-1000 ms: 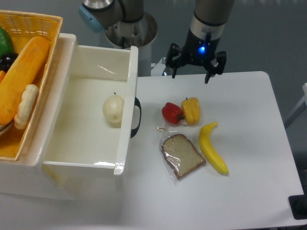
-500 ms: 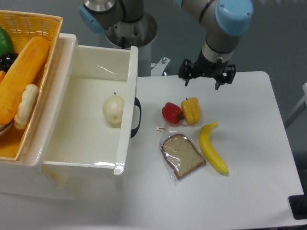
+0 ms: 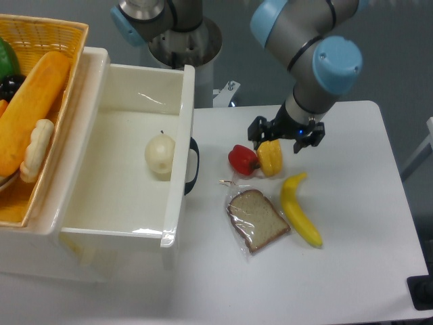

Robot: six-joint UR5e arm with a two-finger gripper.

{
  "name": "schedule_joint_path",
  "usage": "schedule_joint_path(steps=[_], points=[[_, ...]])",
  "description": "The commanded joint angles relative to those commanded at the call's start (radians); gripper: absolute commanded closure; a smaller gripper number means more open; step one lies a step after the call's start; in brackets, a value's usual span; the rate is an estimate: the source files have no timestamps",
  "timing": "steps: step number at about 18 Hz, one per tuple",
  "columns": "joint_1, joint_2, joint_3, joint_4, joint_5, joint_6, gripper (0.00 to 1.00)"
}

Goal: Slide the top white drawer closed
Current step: 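Swing the gripper toward the drawer's black handle on its front face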

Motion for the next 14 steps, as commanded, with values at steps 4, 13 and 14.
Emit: schedule_joint_path(steps=[4,13,14], points=[[-0.028,-0.017,-0.002,0.0,-0.02,-0.006,0.0],[-0.078,-0.046,0.0,0.026,-0.021,-0.014,0.0],[-0.084,-0.046,0.0,0.026,-0.022,-0.014,0.0]])
